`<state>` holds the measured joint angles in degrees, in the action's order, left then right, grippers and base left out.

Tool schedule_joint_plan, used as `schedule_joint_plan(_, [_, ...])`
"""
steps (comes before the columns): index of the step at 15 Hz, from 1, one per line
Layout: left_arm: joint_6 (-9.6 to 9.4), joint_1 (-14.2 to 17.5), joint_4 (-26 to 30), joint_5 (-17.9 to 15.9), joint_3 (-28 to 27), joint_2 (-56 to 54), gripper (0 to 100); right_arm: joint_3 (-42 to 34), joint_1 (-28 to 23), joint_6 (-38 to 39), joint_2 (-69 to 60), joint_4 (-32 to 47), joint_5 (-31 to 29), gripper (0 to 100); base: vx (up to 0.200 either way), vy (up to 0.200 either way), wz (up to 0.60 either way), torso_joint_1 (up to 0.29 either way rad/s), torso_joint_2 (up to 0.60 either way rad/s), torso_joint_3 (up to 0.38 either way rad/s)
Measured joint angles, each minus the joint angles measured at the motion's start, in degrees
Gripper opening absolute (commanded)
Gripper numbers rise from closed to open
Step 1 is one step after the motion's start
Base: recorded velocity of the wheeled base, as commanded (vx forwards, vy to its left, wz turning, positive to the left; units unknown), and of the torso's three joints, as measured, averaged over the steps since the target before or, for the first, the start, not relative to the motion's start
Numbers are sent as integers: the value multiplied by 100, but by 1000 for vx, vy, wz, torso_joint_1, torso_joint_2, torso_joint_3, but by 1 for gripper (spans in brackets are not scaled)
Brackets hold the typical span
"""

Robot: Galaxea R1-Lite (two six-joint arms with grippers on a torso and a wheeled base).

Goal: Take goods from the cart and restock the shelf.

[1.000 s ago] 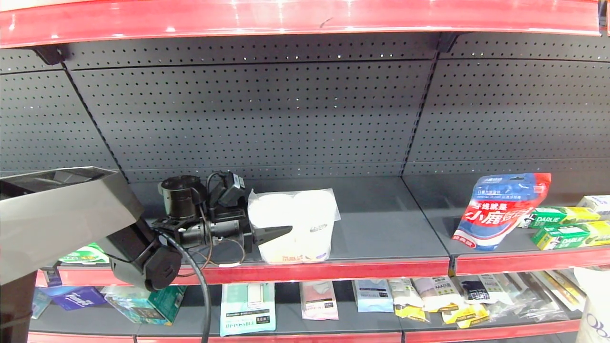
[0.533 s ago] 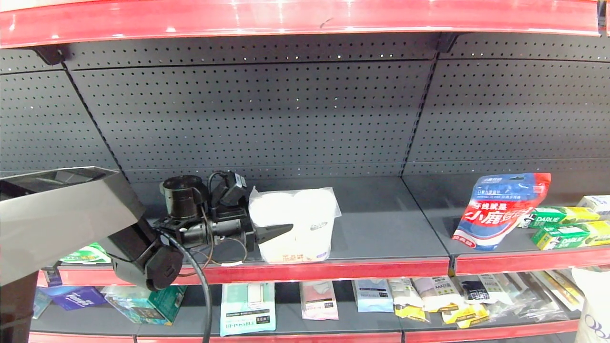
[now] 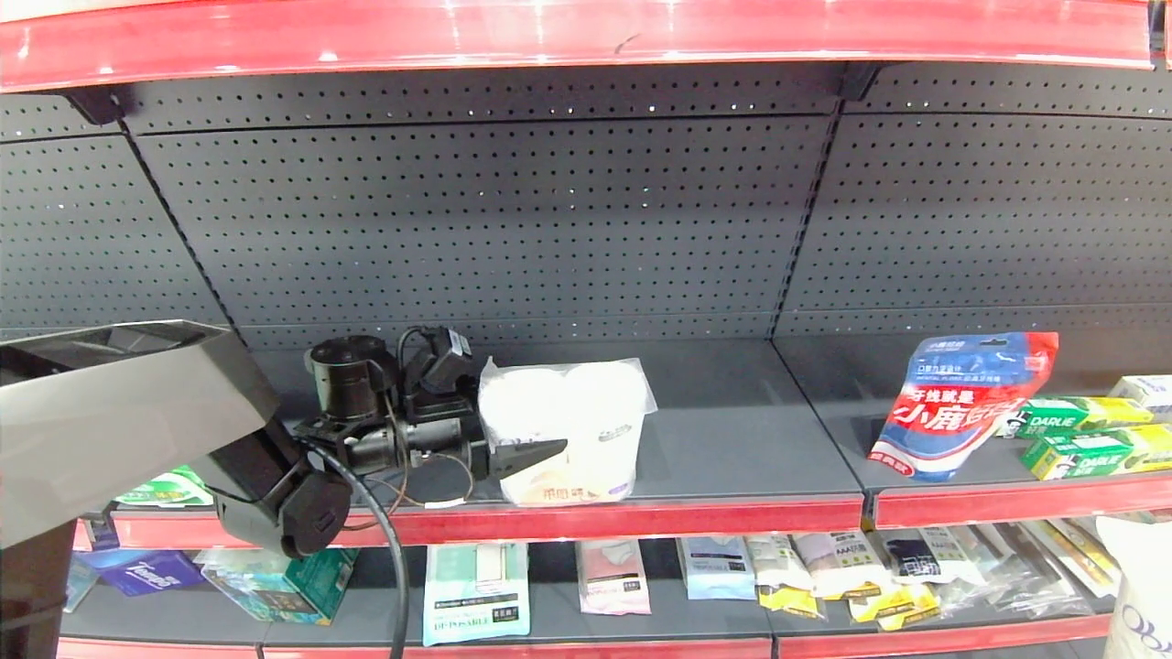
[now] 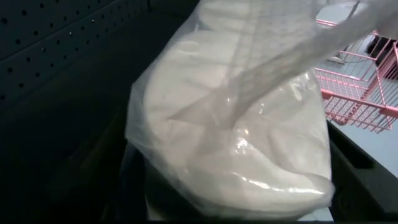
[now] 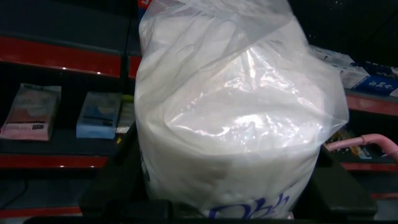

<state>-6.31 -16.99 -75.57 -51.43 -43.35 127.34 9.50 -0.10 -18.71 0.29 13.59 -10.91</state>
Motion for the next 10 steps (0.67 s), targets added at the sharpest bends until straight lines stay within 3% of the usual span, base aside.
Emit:
schedule_joint_plan(1, [137,7,-150,-22,-13,-24,100,-2,2,0,0,0,0,0,0,0,0,0,0,0])
schedule_joint_plan(4, [909,5,-753,-29,-78,-184,100,-49,2,2,1,-5,0,0,0,0,0,0,0,0])
schedule_joint_plan(7, [1217,7,-822,-16,-157,-441,100,-60,-1,2,9,-7,2,0,0,0,0,0,0,0])
schedule_joint_plan(10, [1610,18,-822,301,-330,-680,100,-62,0,2,20,-7,10,0,0,0,0,0,0,0])
